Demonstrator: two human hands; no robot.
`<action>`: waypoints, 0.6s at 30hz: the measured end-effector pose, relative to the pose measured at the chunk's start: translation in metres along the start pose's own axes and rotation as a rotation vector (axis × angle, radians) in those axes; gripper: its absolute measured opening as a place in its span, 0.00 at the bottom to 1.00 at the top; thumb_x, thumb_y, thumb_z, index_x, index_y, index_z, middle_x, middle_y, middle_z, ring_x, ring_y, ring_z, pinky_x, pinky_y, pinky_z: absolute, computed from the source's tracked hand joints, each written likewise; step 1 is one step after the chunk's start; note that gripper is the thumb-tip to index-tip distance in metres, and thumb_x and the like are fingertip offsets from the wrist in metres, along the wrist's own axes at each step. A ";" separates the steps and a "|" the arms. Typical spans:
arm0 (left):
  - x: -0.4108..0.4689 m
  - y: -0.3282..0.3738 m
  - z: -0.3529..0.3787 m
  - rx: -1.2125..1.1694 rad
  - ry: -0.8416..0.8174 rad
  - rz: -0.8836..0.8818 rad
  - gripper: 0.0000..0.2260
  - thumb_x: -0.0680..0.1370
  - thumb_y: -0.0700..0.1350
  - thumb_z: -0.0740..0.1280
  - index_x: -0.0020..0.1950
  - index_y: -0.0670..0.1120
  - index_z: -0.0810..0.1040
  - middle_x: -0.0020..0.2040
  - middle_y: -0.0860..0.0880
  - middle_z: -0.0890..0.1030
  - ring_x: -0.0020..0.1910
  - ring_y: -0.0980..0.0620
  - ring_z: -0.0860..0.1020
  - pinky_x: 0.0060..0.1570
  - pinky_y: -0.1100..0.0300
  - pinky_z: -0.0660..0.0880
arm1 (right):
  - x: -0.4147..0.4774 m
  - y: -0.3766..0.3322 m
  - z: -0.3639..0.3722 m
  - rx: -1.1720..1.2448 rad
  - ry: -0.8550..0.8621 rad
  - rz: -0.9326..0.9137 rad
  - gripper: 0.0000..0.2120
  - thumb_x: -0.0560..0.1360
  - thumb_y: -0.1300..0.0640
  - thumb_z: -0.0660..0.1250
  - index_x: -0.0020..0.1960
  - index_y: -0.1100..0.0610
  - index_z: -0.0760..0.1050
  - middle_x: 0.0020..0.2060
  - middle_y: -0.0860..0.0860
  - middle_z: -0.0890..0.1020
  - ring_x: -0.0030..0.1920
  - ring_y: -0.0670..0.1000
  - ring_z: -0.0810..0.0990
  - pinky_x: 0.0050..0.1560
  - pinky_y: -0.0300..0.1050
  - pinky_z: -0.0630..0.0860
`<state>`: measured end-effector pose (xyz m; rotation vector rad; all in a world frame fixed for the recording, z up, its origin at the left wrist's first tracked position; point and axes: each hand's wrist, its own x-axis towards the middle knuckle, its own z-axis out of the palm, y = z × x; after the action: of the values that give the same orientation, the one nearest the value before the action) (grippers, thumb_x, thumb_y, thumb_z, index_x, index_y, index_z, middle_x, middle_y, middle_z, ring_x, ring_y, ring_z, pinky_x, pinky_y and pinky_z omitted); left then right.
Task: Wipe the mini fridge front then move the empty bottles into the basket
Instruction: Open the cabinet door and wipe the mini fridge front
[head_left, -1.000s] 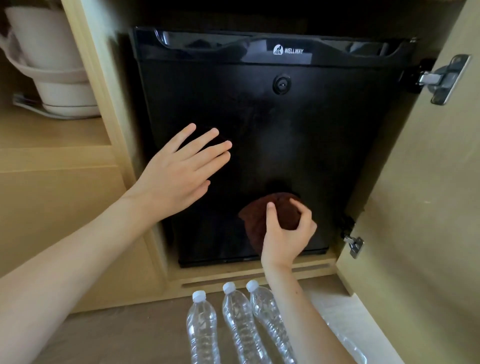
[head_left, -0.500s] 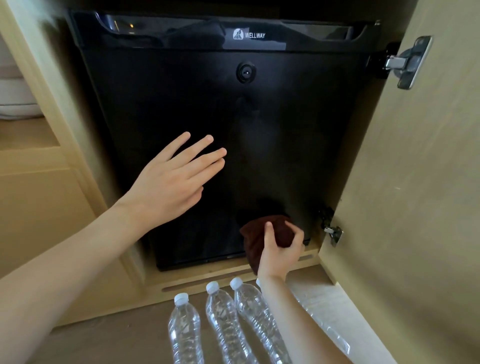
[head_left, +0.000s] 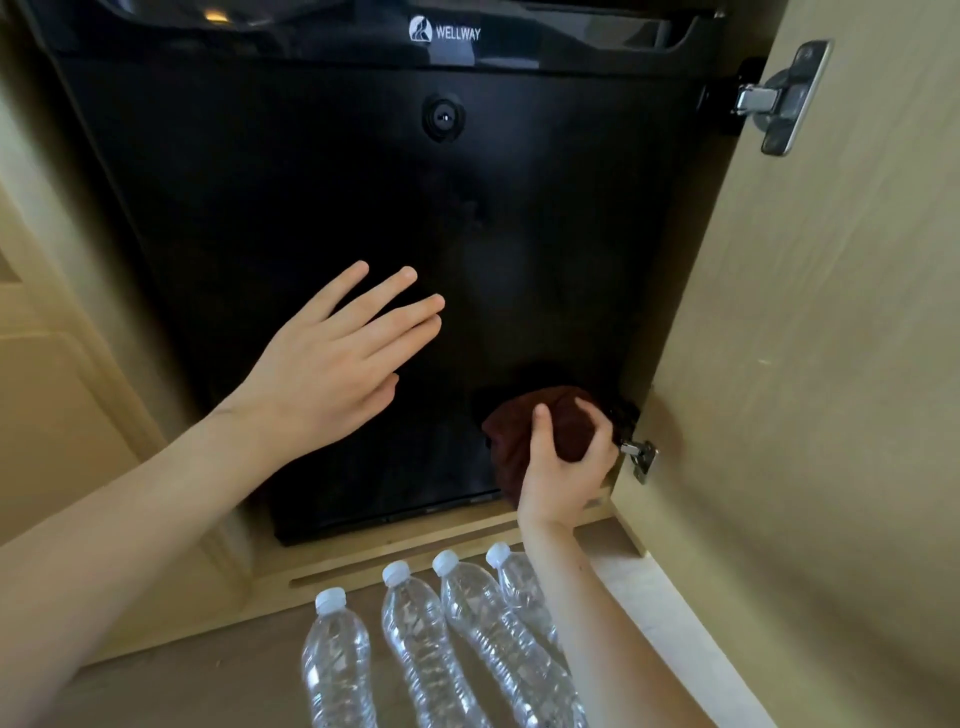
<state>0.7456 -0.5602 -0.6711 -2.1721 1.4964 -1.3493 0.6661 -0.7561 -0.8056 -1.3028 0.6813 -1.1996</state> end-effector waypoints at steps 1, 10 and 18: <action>0.001 0.001 0.001 0.003 -0.004 0.005 0.28 0.74 0.44 0.71 0.73 0.41 0.71 0.74 0.43 0.71 0.77 0.40 0.61 0.76 0.40 0.56 | -0.002 0.004 -0.002 -0.019 -0.001 0.018 0.17 0.73 0.53 0.76 0.60 0.50 0.77 0.59 0.53 0.75 0.53 0.37 0.76 0.43 0.14 0.63; 0.003 0.010 0.014 -0.024 0.038 -0.017 0.27 0.75 0.47 0.71 0.74 0.44 0.70 0.75 0.45 0.70 0.78 0.42 0.59 0.78 0.43 0.49 | 0.040 -0.043 0.006 0.038 -0.020 -0.198 0.19 0.71 0.52 0.78 0.59 0.49 0.79 0.56 0.51 0.75 0.55 0.34 0.74 0.48 0.21 0.70; -0.003 0.010 0.031 -0.058 0.115 -0.062 0.28 0.78 0.53 0.68 0.76 0.46 0.68 0.76 0.48 0.69 0.78 0.45 0.59 0.79 0.47 0.48 | 0.029 0.030 -0.018 -0.008 0.045 -0.086 0.18 0.72 0.53 0.77 0.60 0.52 0.78 0.57 0.51 0.77 0.53 0.29 0.74 0.48 0.19 0.69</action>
<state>0.7621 -0.5731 -0.6965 -2.2276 1.5383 -1.4918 0.6670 -0.7935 -0.8308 -1.3263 0.6683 -1.3003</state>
